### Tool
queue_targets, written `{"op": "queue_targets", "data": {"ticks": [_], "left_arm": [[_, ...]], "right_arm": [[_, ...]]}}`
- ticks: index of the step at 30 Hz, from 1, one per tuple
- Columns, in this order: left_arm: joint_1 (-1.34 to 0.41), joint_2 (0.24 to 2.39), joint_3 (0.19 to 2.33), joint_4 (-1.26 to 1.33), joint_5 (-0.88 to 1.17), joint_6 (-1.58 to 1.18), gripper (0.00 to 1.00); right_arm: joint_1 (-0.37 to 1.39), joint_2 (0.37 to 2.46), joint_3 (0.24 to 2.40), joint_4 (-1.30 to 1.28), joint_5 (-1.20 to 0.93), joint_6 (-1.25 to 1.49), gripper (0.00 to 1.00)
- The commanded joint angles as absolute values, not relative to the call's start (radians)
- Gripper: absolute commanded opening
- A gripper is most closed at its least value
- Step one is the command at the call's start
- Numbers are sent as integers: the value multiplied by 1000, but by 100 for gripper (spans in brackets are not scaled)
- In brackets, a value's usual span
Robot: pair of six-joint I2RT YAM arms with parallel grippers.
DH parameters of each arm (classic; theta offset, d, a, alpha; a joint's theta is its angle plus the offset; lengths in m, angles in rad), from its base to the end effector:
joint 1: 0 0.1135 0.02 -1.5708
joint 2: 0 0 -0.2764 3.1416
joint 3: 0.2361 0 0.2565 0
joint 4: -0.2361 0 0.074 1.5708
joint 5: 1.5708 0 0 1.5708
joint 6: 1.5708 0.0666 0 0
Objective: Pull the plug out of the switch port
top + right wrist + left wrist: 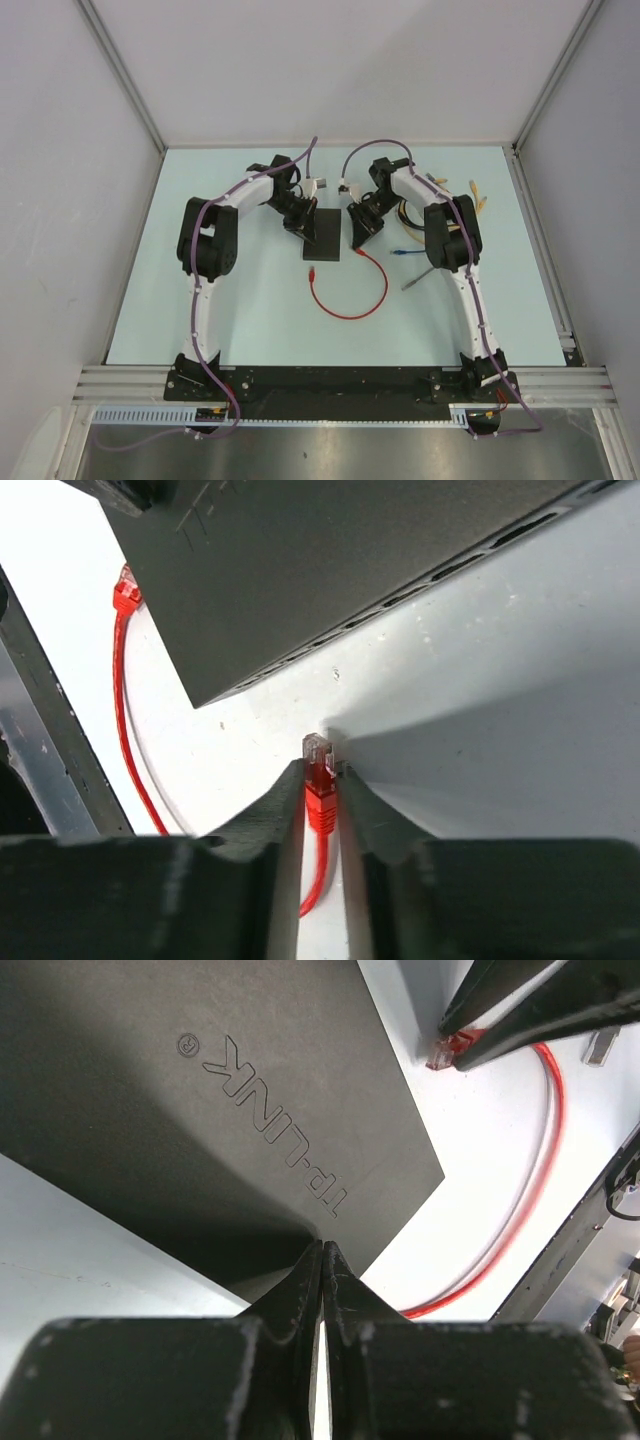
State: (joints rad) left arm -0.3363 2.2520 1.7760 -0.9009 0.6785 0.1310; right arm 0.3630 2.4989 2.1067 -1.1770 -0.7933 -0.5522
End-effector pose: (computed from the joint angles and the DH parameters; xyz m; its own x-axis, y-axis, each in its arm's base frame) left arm 0.4275 -0.1937 0.1438 -0.8699 0.4118 -0.2715 0.4889 0.6467 -0.5854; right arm 0.4457 0.2201 0.1186 -0.6647 -0.6461 -0.3752 -0.7033 0.3717 0.6059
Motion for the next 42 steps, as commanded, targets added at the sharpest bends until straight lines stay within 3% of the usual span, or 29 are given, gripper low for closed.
{"op": "queue_targets", "data": {"ticks": [1, 5, 8, 12, 21, 22, 25, 26, 29, 36, 42], "left_arm": [[-350, 2292, 1770, -888, 588, 150, 6], [-350, 2295, 1773, -887, 591, 149, 7], [-350, 2296, 1778, -890, 592, 149, 7], [-350, 2302, 1781, -887, 595, 147, 7], [-357, 2303, 1787, -888, 598, 144, 7], [-357, 2303, 1784, -888, 598, 146, 7], [-359, 2298, 1783, -888, 594, 146, 7], [-359, 2298, 1781, -888, 594, 147, 7], [-359, 2293, 1779, -888, 591, 147, 7], [-359, 2295, 1778, -888, 589, 149, 7], [-360, 2304, 1790, -888, 595, 146, 7]], "right_arm": [[350, 2382, 2047, -1083, -738, -623, 31], [356, 2231, 1858, -952, -666, -670, 45], [367, 2145, 1735, -905, -623, -695, 48], [399, 2066, 1574, -852, -557, -672, 50], [437, 2065, 1483, -718, -413, -595, 50], [442, 2066, 1477, -691, -397, -598, 49], [454, 2077, 1460, -687, -362, -644, 28], [457, 2075, 1451, -692, -364, -661, 16], [462, 2048, 1439, -753, -397, -802, 6], [404, 1842, 1482, -1006, -420, -1443, 2], [301, 1905, 1759, -1233, -353, -1623, 2]]}}
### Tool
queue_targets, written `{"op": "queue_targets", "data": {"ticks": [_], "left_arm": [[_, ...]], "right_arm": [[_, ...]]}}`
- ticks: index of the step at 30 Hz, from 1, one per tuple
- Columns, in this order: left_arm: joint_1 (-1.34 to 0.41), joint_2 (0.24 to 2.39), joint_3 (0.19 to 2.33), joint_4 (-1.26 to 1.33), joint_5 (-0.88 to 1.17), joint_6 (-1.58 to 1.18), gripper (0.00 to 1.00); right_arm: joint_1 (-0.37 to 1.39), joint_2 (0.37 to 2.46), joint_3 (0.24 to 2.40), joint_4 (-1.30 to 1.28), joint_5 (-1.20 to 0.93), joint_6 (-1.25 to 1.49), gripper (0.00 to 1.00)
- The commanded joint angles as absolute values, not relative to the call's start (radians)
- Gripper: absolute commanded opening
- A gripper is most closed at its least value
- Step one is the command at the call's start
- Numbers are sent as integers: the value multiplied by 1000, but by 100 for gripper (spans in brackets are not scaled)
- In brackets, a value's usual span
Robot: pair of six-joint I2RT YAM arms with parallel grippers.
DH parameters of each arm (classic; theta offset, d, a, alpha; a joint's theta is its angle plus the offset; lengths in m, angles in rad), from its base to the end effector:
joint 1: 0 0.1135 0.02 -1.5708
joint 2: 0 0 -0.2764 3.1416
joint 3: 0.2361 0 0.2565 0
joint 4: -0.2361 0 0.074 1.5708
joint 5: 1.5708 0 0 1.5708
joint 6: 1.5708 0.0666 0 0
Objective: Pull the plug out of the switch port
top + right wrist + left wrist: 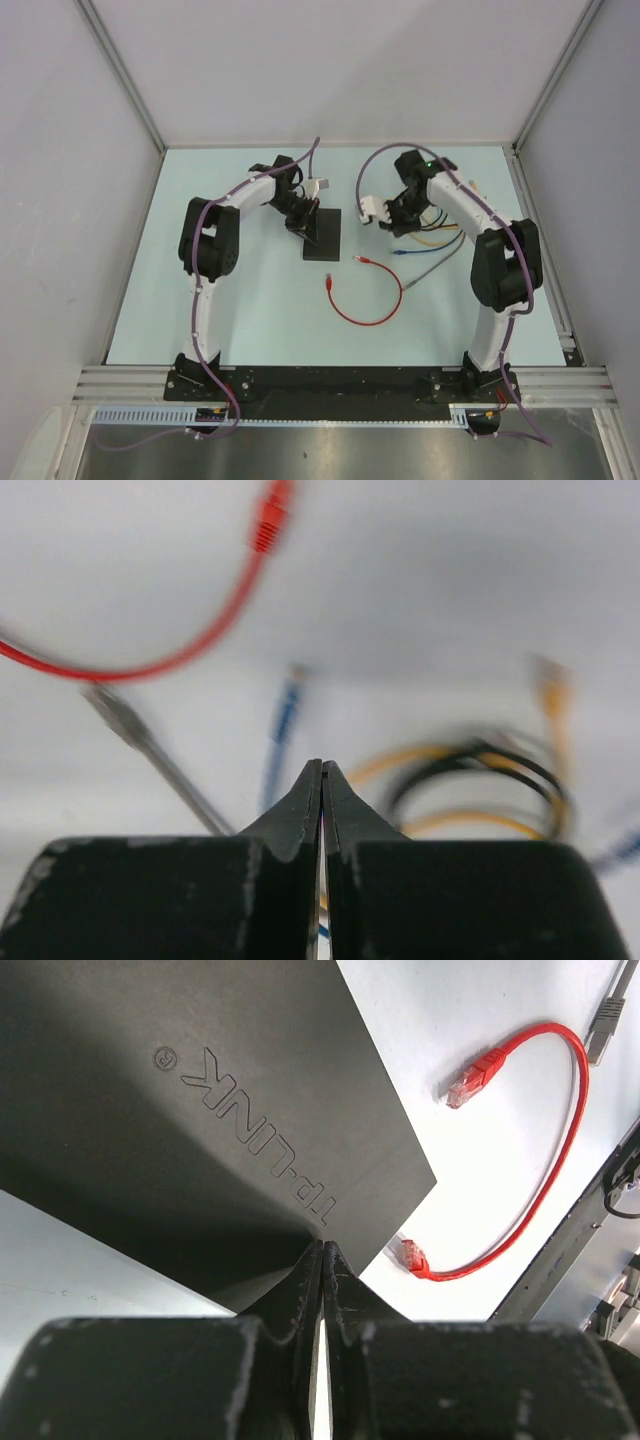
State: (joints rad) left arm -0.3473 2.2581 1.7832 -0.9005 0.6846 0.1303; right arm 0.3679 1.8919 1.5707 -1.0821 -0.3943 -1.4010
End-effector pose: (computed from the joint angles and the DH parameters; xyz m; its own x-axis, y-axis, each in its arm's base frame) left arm 0.4266 -0.1992 0.1433 -0.8653 0.4203 -0.2731 0.4958 0.6374 -0.5899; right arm 0.3504 0.1625 0.2204 0.2307 -0.8863 -0.4015 -0.9730 -0.2078 -0.1003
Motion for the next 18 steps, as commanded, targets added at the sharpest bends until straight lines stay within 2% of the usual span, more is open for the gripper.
{"op": "queue_targets", "data": {"ticks": [1, 3, 5, 6, 7, 10, 11, 14, 18], "left_arm": [[-360, 2306, 1790, -888, 595, 146, 7], [-362, 2306, 1792, -888, 595, 146, 7], [-362, 2307, 1796, -890, 594, 146, 7], [-364, 2306, 1796, -888, 592, 146, 9], [-364, 2306, 1798, -888, 589, 146, 10], [-362, 2299, 1795, -890, 581, 146, 11], [-362, 2296, 1793, -890, 580, 150, 11], [-362, 2289, 1783, -890, 580, 150, 11], [-362, 2287, 1781, -891, 587, 147, 12]], "right_arm": [[270, 1925, 1851, -1259, -345, -1623, 2], [244, 2004, 1954, -1297, -347, -1599, 2], [221, 2054, 2072, -1308, -370, -1551, 8], [219, 2074, 2086, -1299, -380, -1510, 17], [222, 2071, 2085, -1273, -418, -1440, 39], [253, 1959, 1897, -1146, -526, -1341, 66], [283, 1909, 1825, -1114, -549, -1347, 66], [345, 1714, 1425, -970, -601, -1423, 65], [402, 1536, 1180, -945, -653, -1541, 61]]}}
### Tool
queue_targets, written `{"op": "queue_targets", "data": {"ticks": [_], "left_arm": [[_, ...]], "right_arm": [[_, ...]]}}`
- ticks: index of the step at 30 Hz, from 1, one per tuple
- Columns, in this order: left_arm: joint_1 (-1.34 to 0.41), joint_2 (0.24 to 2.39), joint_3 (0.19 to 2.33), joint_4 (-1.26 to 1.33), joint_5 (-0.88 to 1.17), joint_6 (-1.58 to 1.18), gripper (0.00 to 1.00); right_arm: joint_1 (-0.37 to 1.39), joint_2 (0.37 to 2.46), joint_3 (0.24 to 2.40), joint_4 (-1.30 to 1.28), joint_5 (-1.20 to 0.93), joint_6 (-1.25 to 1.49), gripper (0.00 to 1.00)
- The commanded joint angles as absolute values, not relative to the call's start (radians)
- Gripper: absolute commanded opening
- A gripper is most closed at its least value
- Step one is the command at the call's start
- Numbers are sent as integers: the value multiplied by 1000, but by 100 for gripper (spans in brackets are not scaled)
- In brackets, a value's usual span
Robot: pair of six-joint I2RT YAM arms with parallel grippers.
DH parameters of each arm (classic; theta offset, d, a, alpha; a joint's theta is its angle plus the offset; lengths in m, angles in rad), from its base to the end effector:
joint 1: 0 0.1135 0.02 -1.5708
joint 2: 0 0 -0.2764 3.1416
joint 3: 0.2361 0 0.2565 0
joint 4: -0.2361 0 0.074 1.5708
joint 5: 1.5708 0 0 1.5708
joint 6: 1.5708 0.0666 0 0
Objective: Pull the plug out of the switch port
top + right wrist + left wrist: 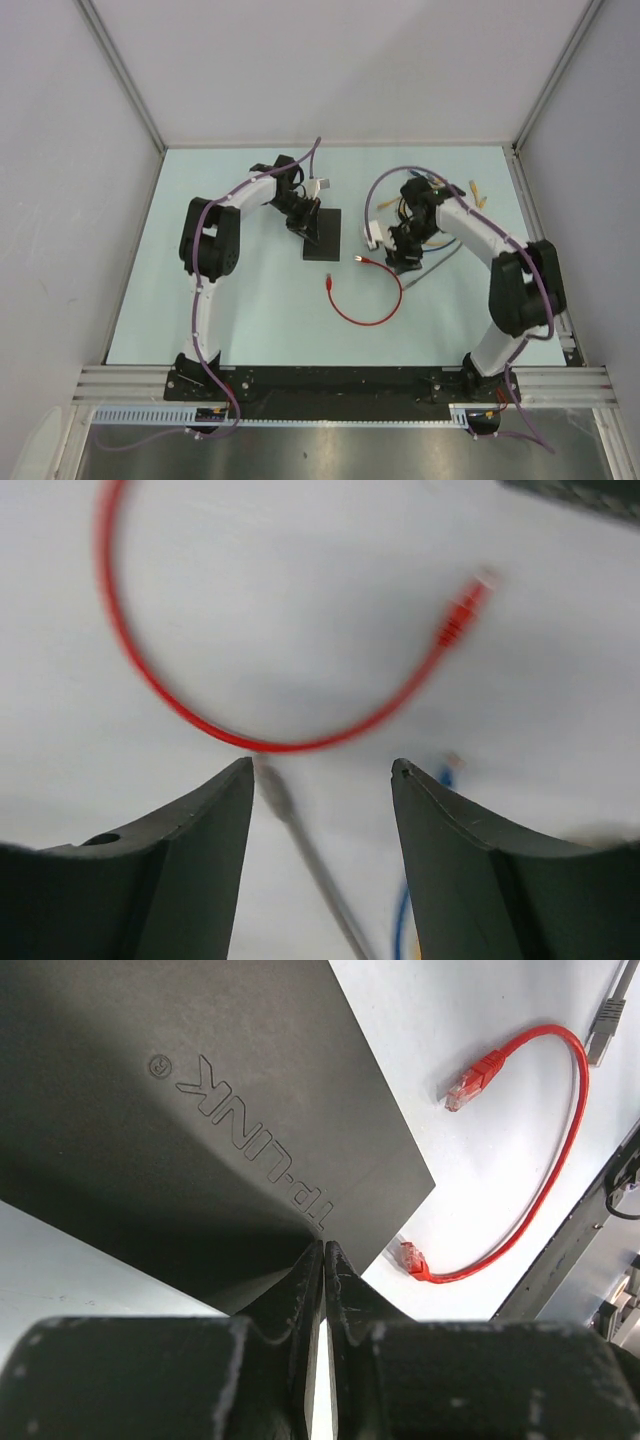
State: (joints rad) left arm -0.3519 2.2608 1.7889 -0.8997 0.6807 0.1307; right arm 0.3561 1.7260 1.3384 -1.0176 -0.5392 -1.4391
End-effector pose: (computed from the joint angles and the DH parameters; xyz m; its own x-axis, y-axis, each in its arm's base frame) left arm 0.4270 -0.2014 0.1435 -0.8622 0.4245 -0.2766 0.5014 0.6367 -0.5858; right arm 0.3048 0.1499 0.2185 0.2538 -0.8132 -0.5237 -0.9661 -0.2391 -0.0969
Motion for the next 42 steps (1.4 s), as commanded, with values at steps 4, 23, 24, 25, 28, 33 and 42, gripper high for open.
{"op": "queue_targets", "data": {"ticks": [4, 23, 24, 25, 28, 33, 42], "left_arm": [[-362, 2286, 1773, -896, 598, 141, 12], [-362, 2324, 1778, -914, 684, 103, 12], [-362, 2322, 1775, -911, 687, 101, 12], [-362, 2321, 1773, -914, 687, 101, 12], [-362, 2322, 1773, -911, 690, 98, 12], [-362, 2329, 1789, -911, 692, 97, 12], [-344, 2338, 1805, -917, 690, 95, 13]], "right_arm": [[442, 1479, 1083, -954, -695, -1552, 56], [692, 1417, 730, -615, -629, -1398, 45], [696, 1431, 732, -609, -617, -1390, 44], [707, 1439, 730, -597, -592, -1373, 44], [747, 1469, 732, -569, -536, -1335, 43], [767, 1529, 733, -581, -477, -1284, 28], [655, 1384, 784, -609, -538, -1319, 0]]}}
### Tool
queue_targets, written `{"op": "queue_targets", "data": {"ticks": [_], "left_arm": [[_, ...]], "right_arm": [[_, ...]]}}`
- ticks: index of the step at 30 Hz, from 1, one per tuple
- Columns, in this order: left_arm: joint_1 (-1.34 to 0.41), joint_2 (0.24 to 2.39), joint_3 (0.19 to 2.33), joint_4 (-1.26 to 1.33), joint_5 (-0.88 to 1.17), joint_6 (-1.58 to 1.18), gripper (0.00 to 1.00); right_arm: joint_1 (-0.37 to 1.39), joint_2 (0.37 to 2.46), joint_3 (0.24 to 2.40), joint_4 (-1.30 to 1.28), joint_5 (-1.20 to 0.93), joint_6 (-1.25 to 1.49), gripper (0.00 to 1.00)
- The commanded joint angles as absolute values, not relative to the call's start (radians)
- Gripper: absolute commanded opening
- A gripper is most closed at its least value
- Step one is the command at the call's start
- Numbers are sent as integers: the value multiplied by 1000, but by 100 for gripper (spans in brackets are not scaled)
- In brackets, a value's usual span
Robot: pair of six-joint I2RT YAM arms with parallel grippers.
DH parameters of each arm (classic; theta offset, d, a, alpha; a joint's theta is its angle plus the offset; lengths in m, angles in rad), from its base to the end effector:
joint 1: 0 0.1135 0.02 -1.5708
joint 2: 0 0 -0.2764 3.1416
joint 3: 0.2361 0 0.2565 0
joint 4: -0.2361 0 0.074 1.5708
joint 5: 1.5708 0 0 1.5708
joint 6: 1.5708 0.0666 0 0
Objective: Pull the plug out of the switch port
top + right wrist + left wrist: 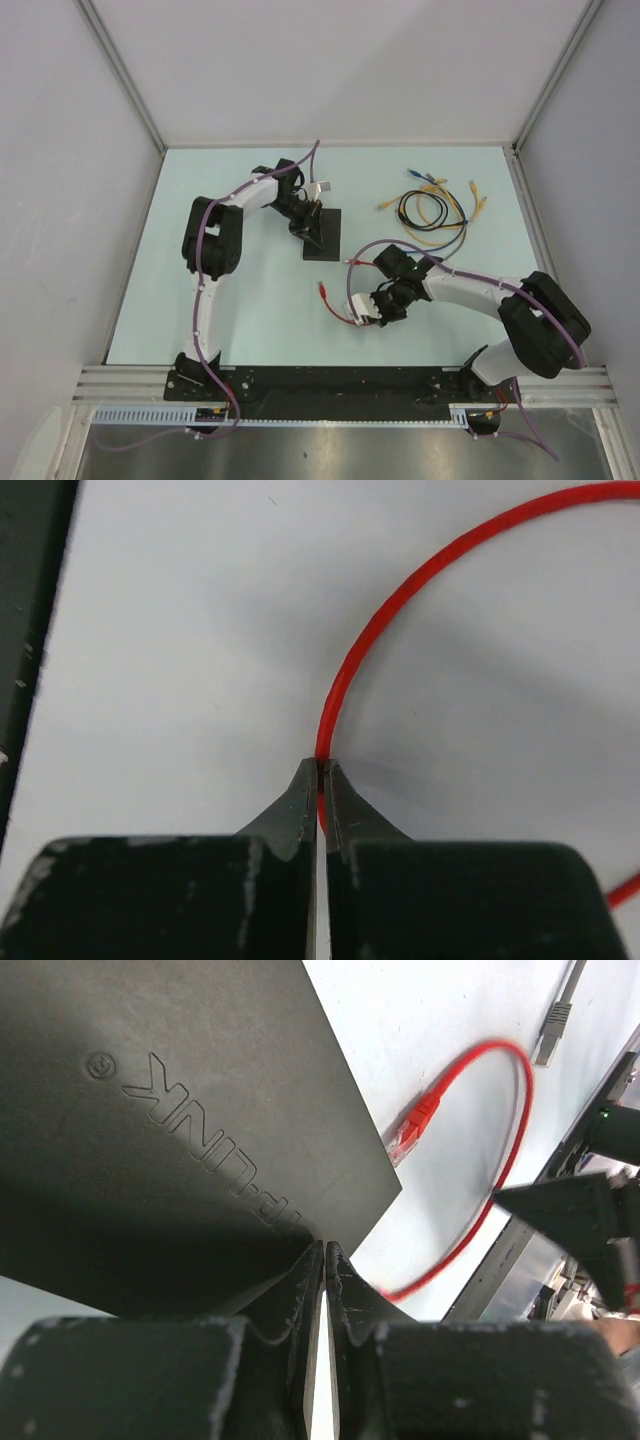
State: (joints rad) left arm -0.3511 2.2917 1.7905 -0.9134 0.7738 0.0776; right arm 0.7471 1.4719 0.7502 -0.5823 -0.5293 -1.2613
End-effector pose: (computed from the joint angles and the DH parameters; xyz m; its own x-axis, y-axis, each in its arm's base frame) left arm 0.4243 -0.2050 0.1338 -0.8978 0.3879 -0.2086 0.4189 0.6060 -0.6762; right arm 0.1637 0.1974 0.1420 0.4361 -0.7167 -0.5442 -0.8825 -0.4590 -0.1028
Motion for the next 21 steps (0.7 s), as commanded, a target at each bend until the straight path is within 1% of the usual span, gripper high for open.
{"op": "queue_targets", "data": {"ticks": [1, 6, 9, 11, 14, 16, 18, 19, 20, 21], "left_arm": [[-341, 2339, 1810, -923, 689, 98, 13], [-321, 2336, 1830, -933, 667, 113, 13], [-311, 2341, 1842, -937, 661, 118, 13], [-304, 2342, 1851, -939, 657, 120, 13], [-301, 2350, 1871, -940, 652, 120, 13], [-301, 2355, 1884, -937, 649, 121, 12], [-301, 2359, 1887, -934, 646, 118, 13], [-301, 2361, 1887, -934, 646, 118, 13], [-301, 2362, 1888, -934, 640, 118, 14], [-301, 2365, 1893, -936, 635, 115, 15]], "right_arm": [[632, 1337, 798, -624, -555, -1340, 0], [539, 1243, 896, -676, -601, -1411, 0], [496, 1229, 937, -632, -577, -1404, 0], [471, 1255, 959, -548, -531, -1385, 0], [420, 1323, 1026, -500, -511, -1358, 0], [404, 1359, 1058, -468, -494, -1281, 0], [403, 1405, 1098, -540, -515, -1326, 2], [426, 1422, 1098, -633, -518, -1363, 9], [440, 1442, 1098, -675, -514, -1382, 21], [457, 1480, 1098, -695, -514, -1381, 44]]}}
